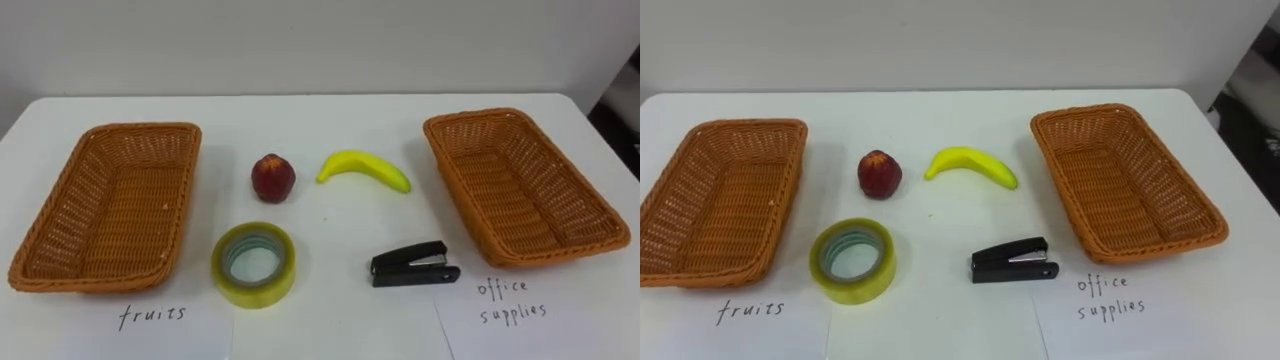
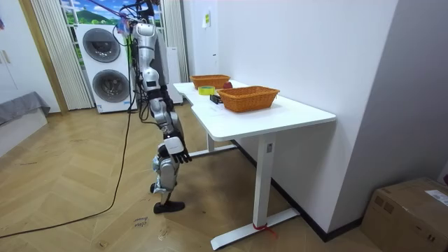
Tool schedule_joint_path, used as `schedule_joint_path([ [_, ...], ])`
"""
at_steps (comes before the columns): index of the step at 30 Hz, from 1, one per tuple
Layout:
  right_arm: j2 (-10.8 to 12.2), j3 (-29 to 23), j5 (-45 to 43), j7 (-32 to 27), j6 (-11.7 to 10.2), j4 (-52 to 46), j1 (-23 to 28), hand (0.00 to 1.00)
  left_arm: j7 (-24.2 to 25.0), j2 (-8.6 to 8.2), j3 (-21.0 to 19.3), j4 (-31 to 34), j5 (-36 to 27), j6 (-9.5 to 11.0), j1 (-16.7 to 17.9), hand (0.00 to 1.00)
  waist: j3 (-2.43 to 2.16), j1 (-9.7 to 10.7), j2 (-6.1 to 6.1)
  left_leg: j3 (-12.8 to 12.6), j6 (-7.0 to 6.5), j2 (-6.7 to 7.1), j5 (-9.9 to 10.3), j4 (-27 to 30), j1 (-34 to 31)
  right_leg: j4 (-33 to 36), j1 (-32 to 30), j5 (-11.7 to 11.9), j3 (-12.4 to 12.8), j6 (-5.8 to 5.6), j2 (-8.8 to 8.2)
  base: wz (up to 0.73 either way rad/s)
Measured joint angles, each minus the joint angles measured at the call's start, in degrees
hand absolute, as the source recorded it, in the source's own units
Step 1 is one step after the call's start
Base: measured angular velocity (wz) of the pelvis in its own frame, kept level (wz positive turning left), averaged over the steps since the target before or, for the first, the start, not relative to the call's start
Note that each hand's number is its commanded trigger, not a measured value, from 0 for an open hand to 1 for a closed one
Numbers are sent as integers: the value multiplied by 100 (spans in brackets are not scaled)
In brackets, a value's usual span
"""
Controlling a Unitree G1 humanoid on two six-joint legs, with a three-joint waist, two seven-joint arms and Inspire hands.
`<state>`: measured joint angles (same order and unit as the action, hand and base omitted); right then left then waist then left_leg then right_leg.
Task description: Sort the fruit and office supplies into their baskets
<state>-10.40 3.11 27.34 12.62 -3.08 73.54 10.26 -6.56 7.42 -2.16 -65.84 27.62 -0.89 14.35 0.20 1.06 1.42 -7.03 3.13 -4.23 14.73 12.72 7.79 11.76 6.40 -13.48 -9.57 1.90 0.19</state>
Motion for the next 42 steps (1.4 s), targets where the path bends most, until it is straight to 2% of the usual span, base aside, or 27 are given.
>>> schedule_joint_path([
  [6,-1,-16,478,-135,59,100,71,0,-61,4,-42,6,-2,-1,54,0,-8,2,16,-78,0,-3,0,-108,123,-5,39,1,68,-1,17,-5],
  [10,-3,-441,614,-207,178,113,210,0,-97,46,-453,44,-44,-4,65,0,-6,44,96,-122,0,4,0,-113,141,-7,51,-6,98,-12,5,-4],
  [13,-7,-726,708,-269,191,139,267,0,-168,73,-625,44,-118,-5,76,0,-6,45,146,-189,0,1,0,-113,170,0,53,-7,158,-13,6,-10],
  [23,3,-1122,862,-456,204,148,381,0,-175,91,-897,42,-118,-6,20,0,-19,65,172,-249,0,2,0,-105,143,101,-47,-18,234,-20,7,-2],
  [33,-35,-1561,1510,-1087,316,-13,300,0,-241,148,-890,44,-229,-6,84,0,-25,191,186,-248,0,6,0,-102,145,150,-84,-18,253,-20,11,-1],
  [37,-45,-2032,2200,-1414,300,-366,372,0,-466,190,-971,56,-373,21,93,0,-34,227,218,-255,-1,10,0,-102,146,214,-142,-22,312,-21,18,-7],
  [42,-60,-2244,2471,-1879,232,-641,405,0,-676,256,-992,67,-604,103,203,0,-43,347,276,-277,-1,10,0,-97,153,223,-139,-22,325,-21,17,-1],
])
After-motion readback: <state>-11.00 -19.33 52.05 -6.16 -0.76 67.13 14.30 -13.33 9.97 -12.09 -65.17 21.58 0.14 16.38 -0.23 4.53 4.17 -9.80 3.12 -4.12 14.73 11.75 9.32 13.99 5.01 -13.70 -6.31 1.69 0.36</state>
